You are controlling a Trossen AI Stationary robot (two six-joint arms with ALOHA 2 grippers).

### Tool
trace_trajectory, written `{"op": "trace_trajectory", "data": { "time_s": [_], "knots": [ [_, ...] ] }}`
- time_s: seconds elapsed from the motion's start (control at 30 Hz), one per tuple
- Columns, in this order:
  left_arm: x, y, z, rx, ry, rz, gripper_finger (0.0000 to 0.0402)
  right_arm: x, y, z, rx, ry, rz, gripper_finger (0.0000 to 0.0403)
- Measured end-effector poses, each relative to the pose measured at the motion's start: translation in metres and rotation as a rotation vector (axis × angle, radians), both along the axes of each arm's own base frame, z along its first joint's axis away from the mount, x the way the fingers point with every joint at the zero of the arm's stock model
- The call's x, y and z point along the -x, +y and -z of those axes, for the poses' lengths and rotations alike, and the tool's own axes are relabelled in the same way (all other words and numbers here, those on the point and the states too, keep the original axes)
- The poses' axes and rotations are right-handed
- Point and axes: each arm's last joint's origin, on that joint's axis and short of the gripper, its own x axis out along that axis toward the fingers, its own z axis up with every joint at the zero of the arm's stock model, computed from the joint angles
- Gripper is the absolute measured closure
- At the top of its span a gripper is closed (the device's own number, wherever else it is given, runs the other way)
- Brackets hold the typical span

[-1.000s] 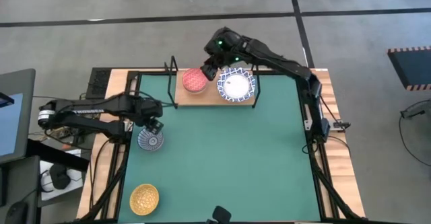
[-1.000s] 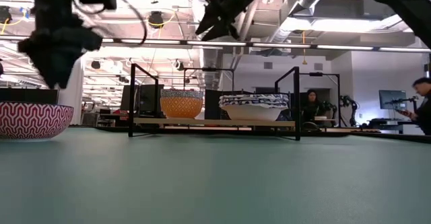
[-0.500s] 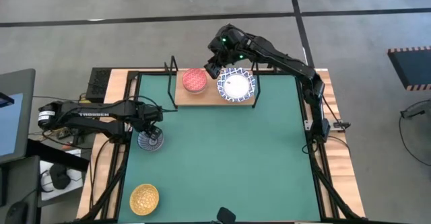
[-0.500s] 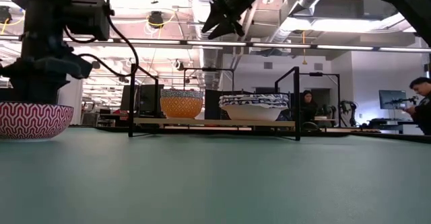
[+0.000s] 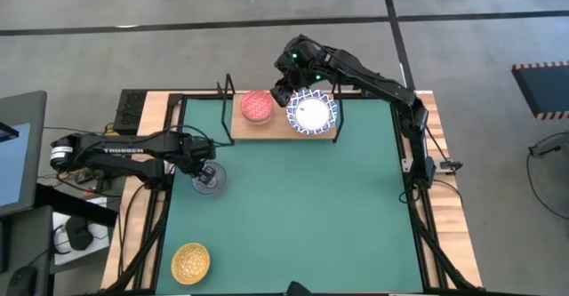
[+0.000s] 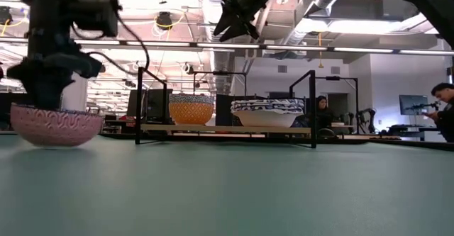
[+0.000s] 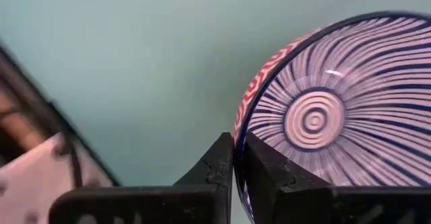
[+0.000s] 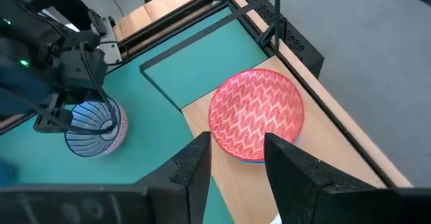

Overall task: Place and stack bowls onto a shelf
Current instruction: Stack the blue patterned bowl on top of the red bowl on the shelf

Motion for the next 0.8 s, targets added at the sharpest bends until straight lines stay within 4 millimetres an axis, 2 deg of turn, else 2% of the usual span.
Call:
{"op": "trace_trajectory", "data": {
  "time_s": [0.1,0.2,0.43,0.57,0.7,0.8],
  "knots": [
    [-0.005,-0.001,-0.019,0.004,-0.025,0.017,0.0397,-0.004,0.01,0.001,-0.015,0.009,-0.017,0.0249],
    [-0.016,-0.001,-0.051,-0.042,-0.123,0.058,0.0397,-0.008,0.025,0.002,-0.024,0.028,-0.054,0.0253],
    [-0.034,0.004,-0.12,-0.428,-0.274,0.201,0.04,-0.024,0.067,0.001,-0.016,0.009,-0.155,0.024],
    [-0.044,0.008,-0.139,-0.575,-0.283,0.247,0.04,-0.033,0.087,-0.004,0.014,-0.052,-0.192,0.021],
    [-0.058,0.012,-0.146,-0.66,-0.26,0.275,0.0401,-0.039,0.1,-0.007,0.095,-0.073,-0.174,0.017],
    [-0.073,0.016,-0.153,-0.759,-0.281,0.233,0.0401,-0.041,0.106,-0.006,0.158,-0.054,-0.15,0.0148]
  ]
}}
